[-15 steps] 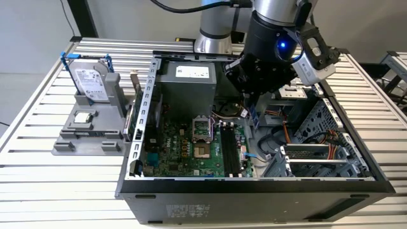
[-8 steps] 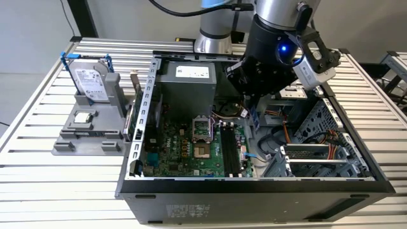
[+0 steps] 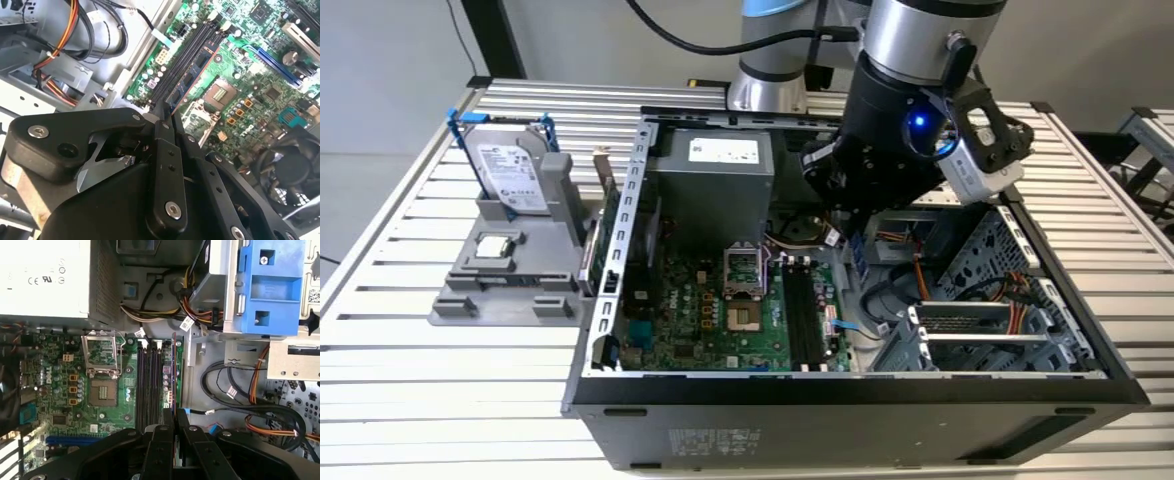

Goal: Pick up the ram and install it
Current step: 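Insert the ram into the slot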

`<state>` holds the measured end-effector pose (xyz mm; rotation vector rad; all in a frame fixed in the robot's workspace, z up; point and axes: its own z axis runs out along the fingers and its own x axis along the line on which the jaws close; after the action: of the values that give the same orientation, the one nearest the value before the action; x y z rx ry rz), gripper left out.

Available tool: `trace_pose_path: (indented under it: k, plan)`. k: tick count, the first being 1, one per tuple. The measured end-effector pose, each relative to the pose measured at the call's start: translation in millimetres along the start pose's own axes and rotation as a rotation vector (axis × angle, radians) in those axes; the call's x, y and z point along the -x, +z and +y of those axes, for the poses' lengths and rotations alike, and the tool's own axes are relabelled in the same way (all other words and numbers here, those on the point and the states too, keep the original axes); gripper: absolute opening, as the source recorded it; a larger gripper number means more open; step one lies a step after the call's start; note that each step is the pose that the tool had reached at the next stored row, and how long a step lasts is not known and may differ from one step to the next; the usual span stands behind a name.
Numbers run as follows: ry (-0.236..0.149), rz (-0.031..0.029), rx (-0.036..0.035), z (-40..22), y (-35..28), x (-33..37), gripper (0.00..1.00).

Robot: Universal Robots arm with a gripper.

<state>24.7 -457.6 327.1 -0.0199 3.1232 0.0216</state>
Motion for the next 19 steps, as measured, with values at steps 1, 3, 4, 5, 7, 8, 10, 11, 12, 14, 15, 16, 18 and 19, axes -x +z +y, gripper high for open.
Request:
trace_pose_path:
  k: [1, 3, 4, 5, 7, 8, 10, 11, 12, 14, 15, 16, 18, 19]
  plan:
    - [0.004, -0.0001, -0.0001, 0.0, 1.7, 0.0, 0.00]
    - [0.013, -0.0002, -0.0003, -0.1, 5.3, 0.0, 0.00]
    - [0.017, -0.0002, -0.0006, -0.1, 7.0, -0.1, 0.00]
    - [0.023, -0.0003, -0.0005, -0.1, 9.0, -0.4, 0.00]
    - [0.034, -0.0004, -0.0008, -0.1, 12.7, -1.4, 0.00]
    - [0.040, -0.0005, -0.0009, -0.1, 14.5, -1.9, 0.00]
    - [0.051, -0.0007, -0.0010, -0.1, 18.0, -3.0, 0.00]
    - [0.057, -0.0008, -0.0010, -0.1, 19.8, -3.4, 0.00]
    - [0.063, -0.0009, -0.0012, -0.1, 21.7, -3.9, 0.00]
    - [0.075, -0.0010, -0.0015, -0.1, 25.2, -4.8, 0.00]
    - [0.080, -0.0011, -0.0016, -0.1, 27.1, -5.3, 0.00]
    - [0.084, -0.0012, -0.0015, -0.1, 28.9, -5.7, 0.00]
    - [0.098, -0.0014, -0.0018, -0.2, 32.6, -6.0, 0.00]
    - [0.106, -0.0014, -0.0020, -0.2, 34.4, -6.2, 0.00]
